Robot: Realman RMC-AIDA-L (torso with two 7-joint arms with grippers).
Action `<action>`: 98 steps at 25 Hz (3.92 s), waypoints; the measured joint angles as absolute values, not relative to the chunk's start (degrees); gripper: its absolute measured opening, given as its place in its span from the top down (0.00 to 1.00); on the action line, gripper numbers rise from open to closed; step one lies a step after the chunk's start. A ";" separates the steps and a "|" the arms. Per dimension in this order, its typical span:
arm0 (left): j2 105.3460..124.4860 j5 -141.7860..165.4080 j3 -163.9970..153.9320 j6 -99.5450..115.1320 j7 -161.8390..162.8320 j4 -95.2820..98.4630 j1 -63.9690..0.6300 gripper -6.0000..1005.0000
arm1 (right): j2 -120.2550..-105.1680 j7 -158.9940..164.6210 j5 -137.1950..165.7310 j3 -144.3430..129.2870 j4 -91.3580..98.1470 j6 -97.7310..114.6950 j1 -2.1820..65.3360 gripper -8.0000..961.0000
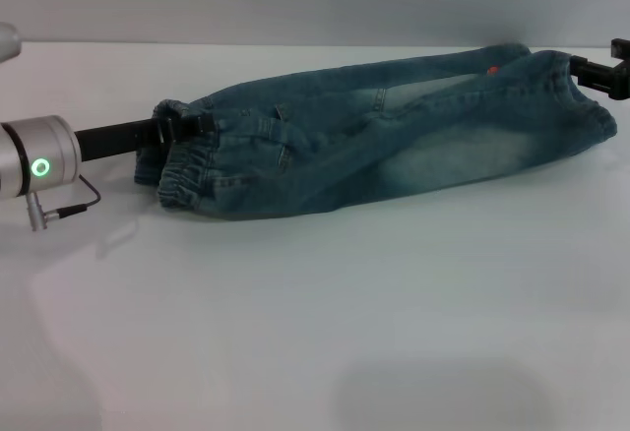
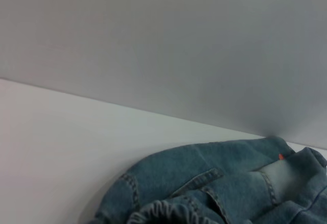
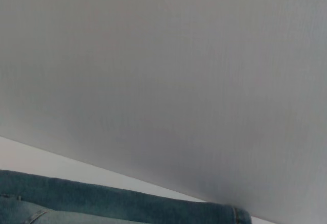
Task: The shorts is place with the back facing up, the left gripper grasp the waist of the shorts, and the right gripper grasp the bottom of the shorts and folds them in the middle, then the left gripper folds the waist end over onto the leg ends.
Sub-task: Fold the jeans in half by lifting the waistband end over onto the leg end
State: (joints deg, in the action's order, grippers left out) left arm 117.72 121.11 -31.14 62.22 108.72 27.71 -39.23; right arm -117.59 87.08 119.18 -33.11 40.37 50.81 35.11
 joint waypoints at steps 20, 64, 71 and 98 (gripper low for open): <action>117.72 114.54 -32.20 61.75 108.63 28.65 -41.32 0.93 | -116.25 83.29 114.85 -32.96 36.06 49.25 34.98 0.32; 118.00 108.00 -39.97 39.63 109.86 23.90 -41.76 0.78 | -116.84 83.23 114.70 -33.49 36.58 49.83 34.48 0.32; 117.64 106.40 -39.91 46.08 108.61 26.26 -40.93 0.48 | -116.82 83.23 114.70 -33.17 36.51 49.83 34.32 0.32; 117.80 98.05 -39.77 50.20 88.72 25.42 -30.46 0.18 | -117.85 83.23 114.60 -33.48 36.44 49.95 34.66 0.32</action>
